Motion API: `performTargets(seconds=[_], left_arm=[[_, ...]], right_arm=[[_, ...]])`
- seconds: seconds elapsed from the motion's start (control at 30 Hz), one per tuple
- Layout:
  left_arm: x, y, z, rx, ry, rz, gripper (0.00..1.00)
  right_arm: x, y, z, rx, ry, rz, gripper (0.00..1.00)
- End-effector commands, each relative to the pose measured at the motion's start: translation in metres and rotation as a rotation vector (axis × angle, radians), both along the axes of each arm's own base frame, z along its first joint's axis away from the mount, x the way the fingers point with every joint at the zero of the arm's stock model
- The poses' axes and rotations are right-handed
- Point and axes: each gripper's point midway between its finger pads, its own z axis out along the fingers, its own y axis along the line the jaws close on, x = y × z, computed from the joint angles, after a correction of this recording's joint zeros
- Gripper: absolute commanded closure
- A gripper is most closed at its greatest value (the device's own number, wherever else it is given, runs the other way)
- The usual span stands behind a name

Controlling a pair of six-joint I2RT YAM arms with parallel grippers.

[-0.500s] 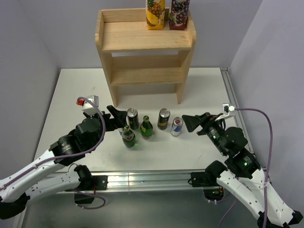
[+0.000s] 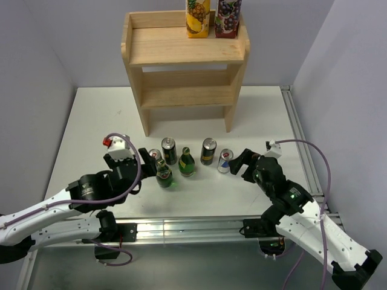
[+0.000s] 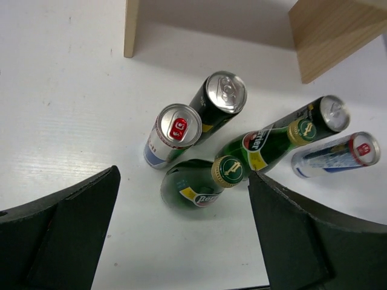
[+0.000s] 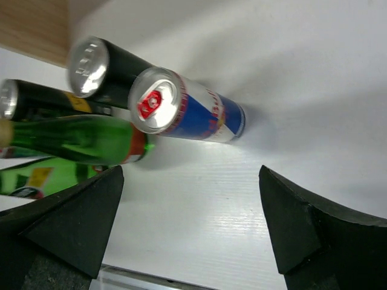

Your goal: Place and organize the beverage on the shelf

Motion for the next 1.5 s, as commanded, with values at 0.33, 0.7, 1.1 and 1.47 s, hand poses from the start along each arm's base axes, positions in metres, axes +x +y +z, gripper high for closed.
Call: performTargets(seconds=[0.33, 0.7, 1.1, 1.47], left_arm=[[0.001, 0.014, 0.008, -0.117, -0.075, 0.064, 0.07], [-0.001, 0.015, 0.002, -0.137, -0.077, 0.050, 0.07], [-0.003, 0.019, -0.003, -0.155, -0.073, 0.062, 0.08], [-0.003, 0.020, -0.007, -0.149, -0.069, 0.064, 0.09]], right_arm=[[0.017, 0.017, -0.050, -0.070, 0.059, -0.043, 0.00], [0.052, 0.027, -0.062, -0.176, 0.011, -0.086, 0.00], [0.078, 0.029, -0.070, -0.235, -0.019, -0.153, 0.00], [0.093, 0.039, -0.068, -0.236, -0.048, -0.163, 0.00]])
